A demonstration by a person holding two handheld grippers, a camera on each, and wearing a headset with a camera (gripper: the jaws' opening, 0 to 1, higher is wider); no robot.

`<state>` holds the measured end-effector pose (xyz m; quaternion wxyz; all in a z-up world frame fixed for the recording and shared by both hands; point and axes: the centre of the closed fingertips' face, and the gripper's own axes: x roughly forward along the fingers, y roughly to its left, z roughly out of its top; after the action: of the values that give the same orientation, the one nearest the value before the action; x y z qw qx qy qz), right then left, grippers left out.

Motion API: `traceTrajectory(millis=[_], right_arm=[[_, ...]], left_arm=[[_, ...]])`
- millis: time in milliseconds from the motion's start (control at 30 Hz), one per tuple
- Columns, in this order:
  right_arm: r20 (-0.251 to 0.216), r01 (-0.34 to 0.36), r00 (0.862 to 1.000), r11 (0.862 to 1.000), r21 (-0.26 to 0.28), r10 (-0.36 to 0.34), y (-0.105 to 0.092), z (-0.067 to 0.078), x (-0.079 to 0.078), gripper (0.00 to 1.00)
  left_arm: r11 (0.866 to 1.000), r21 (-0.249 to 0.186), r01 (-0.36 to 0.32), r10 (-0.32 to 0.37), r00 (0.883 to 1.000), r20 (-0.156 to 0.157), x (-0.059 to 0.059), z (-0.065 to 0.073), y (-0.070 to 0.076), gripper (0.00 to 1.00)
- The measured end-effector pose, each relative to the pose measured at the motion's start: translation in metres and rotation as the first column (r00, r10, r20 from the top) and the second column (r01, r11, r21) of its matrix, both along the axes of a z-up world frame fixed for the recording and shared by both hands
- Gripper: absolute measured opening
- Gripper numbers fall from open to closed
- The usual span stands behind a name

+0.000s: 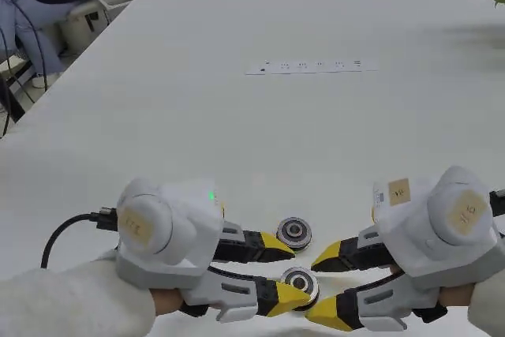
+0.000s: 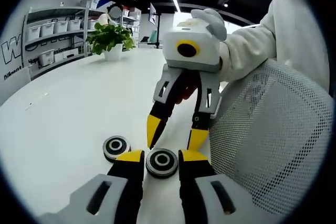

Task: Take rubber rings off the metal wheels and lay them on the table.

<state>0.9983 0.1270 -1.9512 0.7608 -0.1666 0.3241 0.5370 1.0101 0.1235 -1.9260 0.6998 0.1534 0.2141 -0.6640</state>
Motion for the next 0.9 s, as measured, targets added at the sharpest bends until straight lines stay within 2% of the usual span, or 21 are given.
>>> traceTrajectory(millis=[67, 200, 267, 300, 333, 367, 500, 567, 600, 667, 900], right_arm=[[0.004, 0.018, 1.0, 1.0, -0.008, -0.018, -0.003, -0.001, 0.003, 0.29], [0.004, 0.031, 1.0, 1.0, 0.0, -0.031, -0.003, -0.001, 0.005, 0.28], [0.003, 0.025, 1.0, 1.0, -0.009, -0.025, -0.003, -0.003, 0.004, 0.27], [0.003, 0.022, 1.0, 1.0, -0.013, -0.022, -0.003, -0.004, 0.003, 0.27], [0.002, 0.02, 1.0, 1.0, -0.016, -0.02, -0.003, -0.004, 0.003, 0.28], [0.002, 0.017, 1.0, 1.0, -0.018, -0.017, -0.002, -0.005, 0.002, 0.27], [0.007, 0.018, 1.0, 1.0, -0.02, -0.018, -0.003, -0.005, 0.003, 0.27], [0.008, 0.019, 1.0, 1.0, -0.021, -0.018, -0.003, -0.005, 0.003, 0.27], [0.008, 0.018, 1.0, 1.0, -0.021, -0.018, -0.003, -0.005, 0.003, 0.27], [0.005, 0.018, 1.0, 1.0, -0.022, -0.018, -0.002, -0.006, 0.003, 0.27], [0.015, 0.013, 1.0, 1.0, -0.027, -0.012, -0.001, -0.006, 0.003, 0.22]], left_arm=[[1.0, -0.009, -0.011, 0.011, 1.0, -0.022, 0.0, -0.001, -0.002, 0.17], [1.0, 0.018, 0.021, -0.021, 1.0, 0.001, -0.005, -0.009, -0.004, 0.14], [0.999, 0.03, 0.027, -0.027, 1.0, 0.001, -0.007, -0.013, -0.004, 0.13], [0.999, 0.035, 0.025, -0.025, 1.0, 0.011, -0.006, -0.013, -0.003, 0.12], [0.999, 0.037, 0.027, -0.028, 0.999, 0.038, -0.003, -0.012, -0.003, 0.11], [0.999, 0.043, 0.029, -0.031, 0.998, 0.053, -0.003, -0.013, -0.003, 0.09], [0.998, 0.041, 0.038, -0.04, 0.997, 0.06, -0.004, -0.013, -0.003, 0.08], [0.997, 0.044, 0.056, -0.06, 0.994, 0.089, -0.004, -0.013, -0.002, 0.08], [0.997, 0.042, 0.071, -0.075, 0.99, 0.116, -0.005, -0.013, -0.002, 0.08], [0.997, 0.038, 0.062, -0.066, 0.993, 0.101, -0.004, -0.013, -0.002, 0.08], [0.998, 0.025, 0.066, -0.068, 0.992, 0.105, -0.003, -0.014, -0.002, 0.08]])
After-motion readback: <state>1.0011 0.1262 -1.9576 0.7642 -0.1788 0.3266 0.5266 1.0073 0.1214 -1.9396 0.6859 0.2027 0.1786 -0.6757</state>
